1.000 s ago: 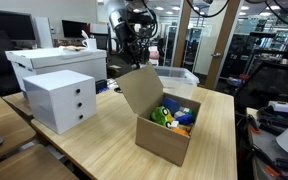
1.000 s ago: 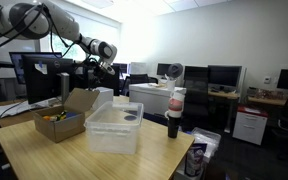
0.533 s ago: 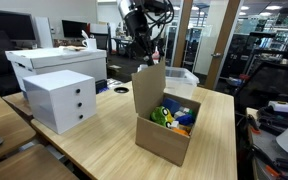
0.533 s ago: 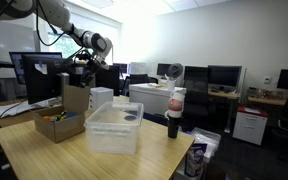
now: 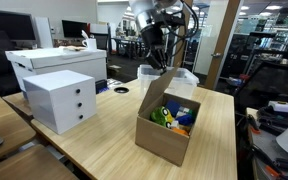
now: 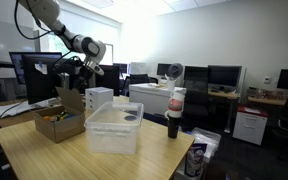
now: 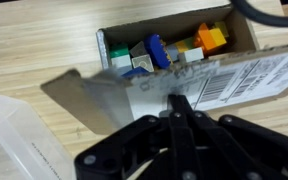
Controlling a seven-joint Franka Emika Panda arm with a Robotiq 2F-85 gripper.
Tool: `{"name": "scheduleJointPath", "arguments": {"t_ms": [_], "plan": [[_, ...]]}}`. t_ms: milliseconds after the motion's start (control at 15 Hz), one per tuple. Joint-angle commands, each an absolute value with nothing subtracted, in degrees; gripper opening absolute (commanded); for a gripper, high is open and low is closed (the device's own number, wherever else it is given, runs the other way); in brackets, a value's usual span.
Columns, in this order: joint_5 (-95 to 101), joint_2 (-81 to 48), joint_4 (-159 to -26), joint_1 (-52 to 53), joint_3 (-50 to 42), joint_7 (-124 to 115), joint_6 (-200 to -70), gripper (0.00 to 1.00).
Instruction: Close the lid of the brown box
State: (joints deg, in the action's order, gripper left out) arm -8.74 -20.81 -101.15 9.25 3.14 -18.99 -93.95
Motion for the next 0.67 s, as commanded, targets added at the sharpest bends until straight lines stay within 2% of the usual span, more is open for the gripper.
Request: {"name": "scheduleJointPath", "arguments": {"t_ms": [0, 267, 600], "plan": [[-9.15, -16.15, -113.74, 8.41, 3.48, -15.72, -101.48, 0.03], [-9.38, -14.71, -119.16, 8.21, 3.61, -15.32, -105.26, 0.03], [-11.13, -11.49, -126.13, 7.51, 4.40, -9.71, -116.76, 0.03]]}}
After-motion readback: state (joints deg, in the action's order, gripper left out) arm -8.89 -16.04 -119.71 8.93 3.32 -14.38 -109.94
